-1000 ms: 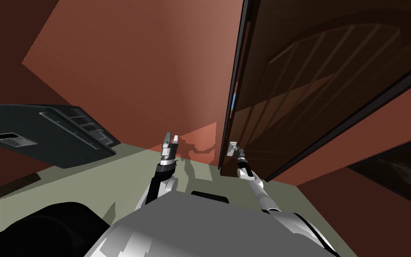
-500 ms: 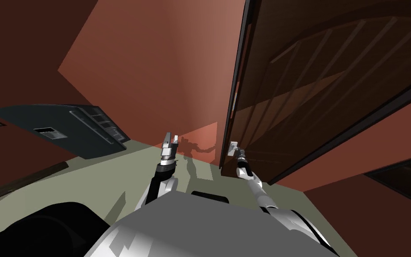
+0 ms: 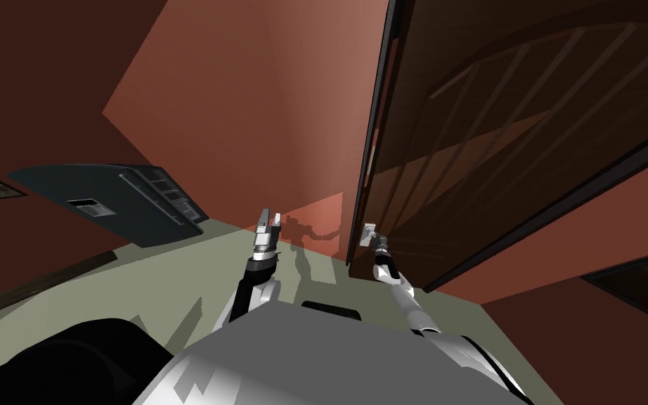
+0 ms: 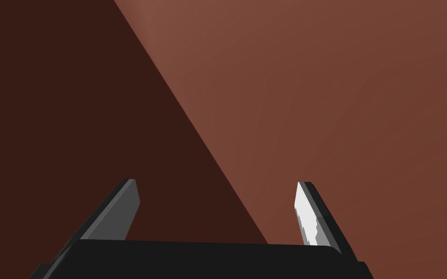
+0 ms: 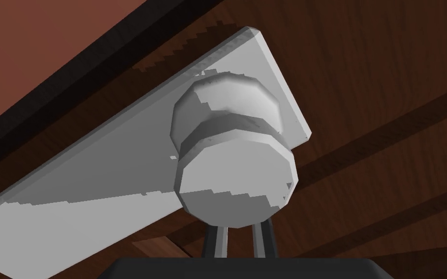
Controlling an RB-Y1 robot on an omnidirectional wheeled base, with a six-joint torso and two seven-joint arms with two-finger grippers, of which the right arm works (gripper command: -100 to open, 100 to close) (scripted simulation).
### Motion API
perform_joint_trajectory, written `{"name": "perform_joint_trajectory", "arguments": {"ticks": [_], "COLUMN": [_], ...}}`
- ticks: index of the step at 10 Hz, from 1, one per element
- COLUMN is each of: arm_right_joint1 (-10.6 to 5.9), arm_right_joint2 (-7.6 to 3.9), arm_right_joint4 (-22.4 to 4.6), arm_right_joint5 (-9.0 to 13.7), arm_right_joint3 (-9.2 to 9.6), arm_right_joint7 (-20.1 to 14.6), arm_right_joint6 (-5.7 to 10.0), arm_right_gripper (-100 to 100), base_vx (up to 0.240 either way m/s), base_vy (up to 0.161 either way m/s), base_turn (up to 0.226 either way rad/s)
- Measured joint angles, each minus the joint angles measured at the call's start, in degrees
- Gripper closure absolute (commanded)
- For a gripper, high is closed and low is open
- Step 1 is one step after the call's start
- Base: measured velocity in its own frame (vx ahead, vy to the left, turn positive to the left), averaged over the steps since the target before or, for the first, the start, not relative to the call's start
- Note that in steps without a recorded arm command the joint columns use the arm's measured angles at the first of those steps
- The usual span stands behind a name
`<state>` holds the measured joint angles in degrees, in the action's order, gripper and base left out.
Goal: Pull the door open
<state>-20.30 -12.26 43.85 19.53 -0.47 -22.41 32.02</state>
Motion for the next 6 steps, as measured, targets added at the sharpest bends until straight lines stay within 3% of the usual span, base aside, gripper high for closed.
{"name": "perform_joint_trajectory", "arguments": {"ticks": [3, 5, 6], "arm_right_joint1": [-0.04, -0.82, 0.23], "arm_right_joint2": [0.06, 0.13, 0.77], "arm_right_joint4": [0.16, -1.54, 0.47], "arm_right_joint5": [1.88, 4.05, 4.61], "arm_right_joint3": [-0.33, -0.51, -0.84], "arm_right_joint7": [-2.54, -5.82, -6.06], "arm_right_joint6": [-0.15, 0.68, -0.16], "arm_right_gripper": [100, 100, 100], "base_vx": [-0.05, -0.053, -0.021], "base_vy": [-0.049, -0.059, -0.021], "base_turn": [0.123, 0.126, -0.011]}}
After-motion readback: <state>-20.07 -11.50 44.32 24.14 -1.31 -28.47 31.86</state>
